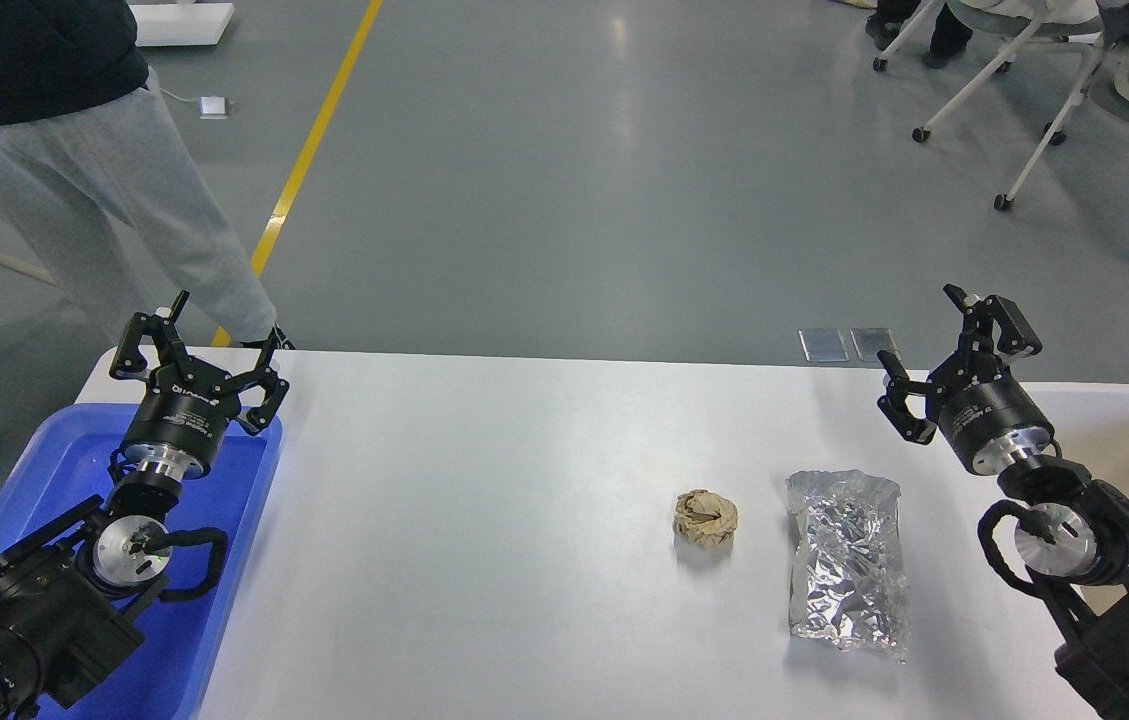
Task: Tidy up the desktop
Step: 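Rotate the right gripper sideways and move it toward the silver foil bag, then lower the open right gripper onto the silver foil bag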
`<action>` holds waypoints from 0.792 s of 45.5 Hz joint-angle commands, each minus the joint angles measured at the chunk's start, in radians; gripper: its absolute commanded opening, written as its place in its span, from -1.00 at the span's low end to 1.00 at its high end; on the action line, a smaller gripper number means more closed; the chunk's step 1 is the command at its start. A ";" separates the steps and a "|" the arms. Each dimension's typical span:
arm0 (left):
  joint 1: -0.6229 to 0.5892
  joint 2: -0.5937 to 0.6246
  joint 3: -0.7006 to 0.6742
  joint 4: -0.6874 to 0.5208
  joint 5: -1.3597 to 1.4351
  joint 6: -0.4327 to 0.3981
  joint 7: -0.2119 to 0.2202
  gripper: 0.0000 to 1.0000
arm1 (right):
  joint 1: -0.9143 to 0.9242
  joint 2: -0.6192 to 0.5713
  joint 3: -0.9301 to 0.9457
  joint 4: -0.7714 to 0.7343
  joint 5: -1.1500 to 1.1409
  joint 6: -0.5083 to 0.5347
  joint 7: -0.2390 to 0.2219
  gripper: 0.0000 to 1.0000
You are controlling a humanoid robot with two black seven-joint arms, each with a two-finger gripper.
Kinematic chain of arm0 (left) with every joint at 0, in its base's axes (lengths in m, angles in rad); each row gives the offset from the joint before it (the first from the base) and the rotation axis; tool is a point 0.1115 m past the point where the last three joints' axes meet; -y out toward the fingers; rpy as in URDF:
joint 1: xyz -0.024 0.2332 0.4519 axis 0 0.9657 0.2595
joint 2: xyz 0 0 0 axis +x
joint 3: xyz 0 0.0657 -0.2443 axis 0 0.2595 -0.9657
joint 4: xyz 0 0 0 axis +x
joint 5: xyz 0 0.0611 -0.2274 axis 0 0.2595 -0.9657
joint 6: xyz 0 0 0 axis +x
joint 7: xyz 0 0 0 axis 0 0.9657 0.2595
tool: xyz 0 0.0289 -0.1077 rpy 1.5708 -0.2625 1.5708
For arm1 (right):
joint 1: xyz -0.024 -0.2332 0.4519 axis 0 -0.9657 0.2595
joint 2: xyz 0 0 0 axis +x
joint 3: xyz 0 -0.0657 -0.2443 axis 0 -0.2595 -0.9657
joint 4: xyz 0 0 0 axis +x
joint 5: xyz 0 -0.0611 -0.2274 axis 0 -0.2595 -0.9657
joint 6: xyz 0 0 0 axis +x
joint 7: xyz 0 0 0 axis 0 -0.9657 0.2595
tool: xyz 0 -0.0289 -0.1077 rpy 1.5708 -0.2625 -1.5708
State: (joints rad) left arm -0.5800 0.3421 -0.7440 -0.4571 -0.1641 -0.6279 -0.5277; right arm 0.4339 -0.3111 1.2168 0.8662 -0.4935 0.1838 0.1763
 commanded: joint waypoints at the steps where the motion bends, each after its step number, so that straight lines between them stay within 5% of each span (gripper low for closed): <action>1: 0.000 0.000 0.000 0.000 0.000 0.000 0.000 1.00 | 0.002 -0.089 -0.115 0.079 -0.002 0.011 -0.077 0.99; 22: -0.001 0.000 0.000 0.000 0.000 -0.001 0.000 1.00 | 0.149 -0.341 -0.467 0.244 -0.166 0.033 -0.083 0.98; 36: -0.003 0.000 0.000 0.000 0.000 -0.001 0.002 1.00 | 0.338 -0.473 -0.804 0.369 -0.408 0.008 -0.136 0.98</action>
State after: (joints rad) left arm -0.5816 0.3421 -0.7440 -0.4571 -0.1641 -0.6291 -0.5271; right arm 0.6366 -0.6870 0.6424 1.1369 -0.7288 0.2010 0.0686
